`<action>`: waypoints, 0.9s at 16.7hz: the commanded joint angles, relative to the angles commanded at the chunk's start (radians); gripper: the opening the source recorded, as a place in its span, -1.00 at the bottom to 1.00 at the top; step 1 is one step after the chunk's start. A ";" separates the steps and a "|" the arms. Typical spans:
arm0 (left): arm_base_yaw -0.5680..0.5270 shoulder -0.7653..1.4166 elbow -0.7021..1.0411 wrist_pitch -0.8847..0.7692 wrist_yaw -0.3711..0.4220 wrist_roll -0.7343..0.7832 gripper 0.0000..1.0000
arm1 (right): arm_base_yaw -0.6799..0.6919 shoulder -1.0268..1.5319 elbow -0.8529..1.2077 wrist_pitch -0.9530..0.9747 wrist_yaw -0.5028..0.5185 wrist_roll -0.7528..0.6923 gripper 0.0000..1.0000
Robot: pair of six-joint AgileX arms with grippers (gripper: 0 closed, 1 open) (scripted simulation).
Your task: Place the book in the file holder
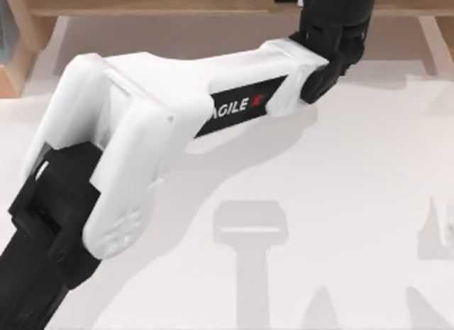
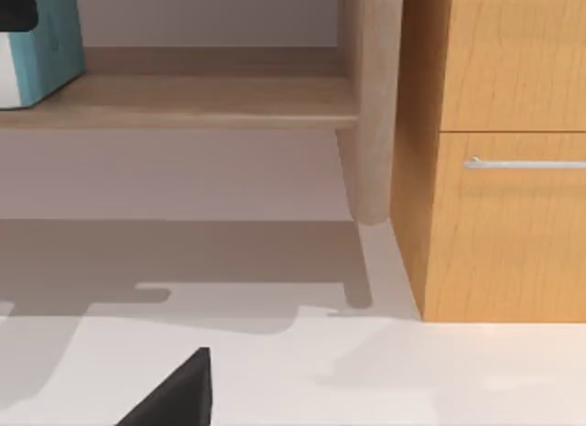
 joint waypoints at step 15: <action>-0.004 -0.011 0.031 -0.046 -0.001 0.003 -1.00 | 0.000 0.000 0.000 0.000 0.000 0.000 1.00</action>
